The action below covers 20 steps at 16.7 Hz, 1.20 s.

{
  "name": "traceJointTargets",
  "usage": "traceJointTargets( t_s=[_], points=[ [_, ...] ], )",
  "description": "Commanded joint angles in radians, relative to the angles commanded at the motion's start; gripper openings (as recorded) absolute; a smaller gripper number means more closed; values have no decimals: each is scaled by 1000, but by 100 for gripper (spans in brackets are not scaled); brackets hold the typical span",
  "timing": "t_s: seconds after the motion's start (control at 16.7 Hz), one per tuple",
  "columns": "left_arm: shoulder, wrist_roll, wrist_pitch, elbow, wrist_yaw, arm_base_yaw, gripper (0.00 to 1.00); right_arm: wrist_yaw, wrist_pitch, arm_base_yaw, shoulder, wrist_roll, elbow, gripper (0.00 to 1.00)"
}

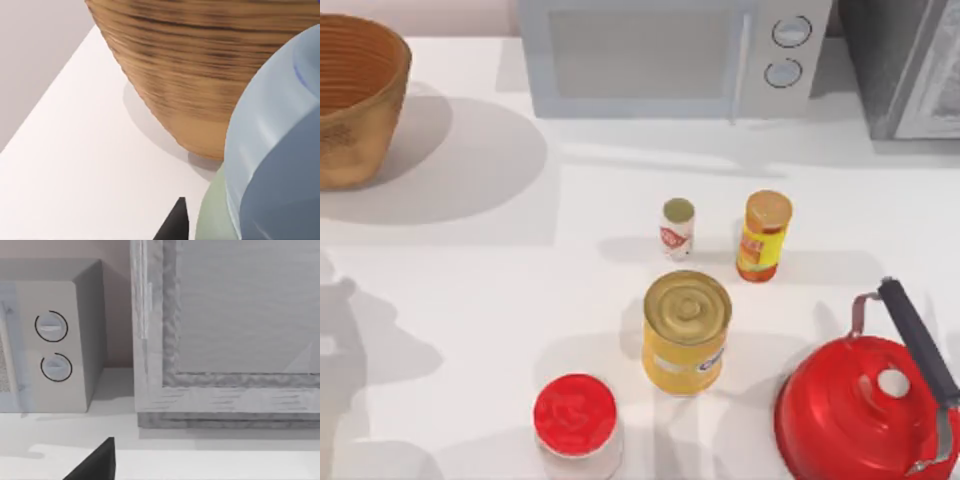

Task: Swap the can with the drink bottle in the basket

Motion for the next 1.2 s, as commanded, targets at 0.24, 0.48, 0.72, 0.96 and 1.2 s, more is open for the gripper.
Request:
traceJointTargets(
  t_s=[0.24,0.48,0.72,0.96,1.2],
  points=[
    [-126,33,-310,232,-16,86,0,0,0,0,0,0,0,100],
    [-181,44,-665,531,-21,66,0,0,0,0,0,0,0,100],
    [-179,19,-971,791,-11,-49,0,0,0,0,0,0,0,100],
    [-178,-21,-1155,944,-6,-148,0,0,0,0,0,0,0,100],
    [-182,-35,-1199,977,-8,-172,0,0,0,0,0,0,0,100]
  ],
)
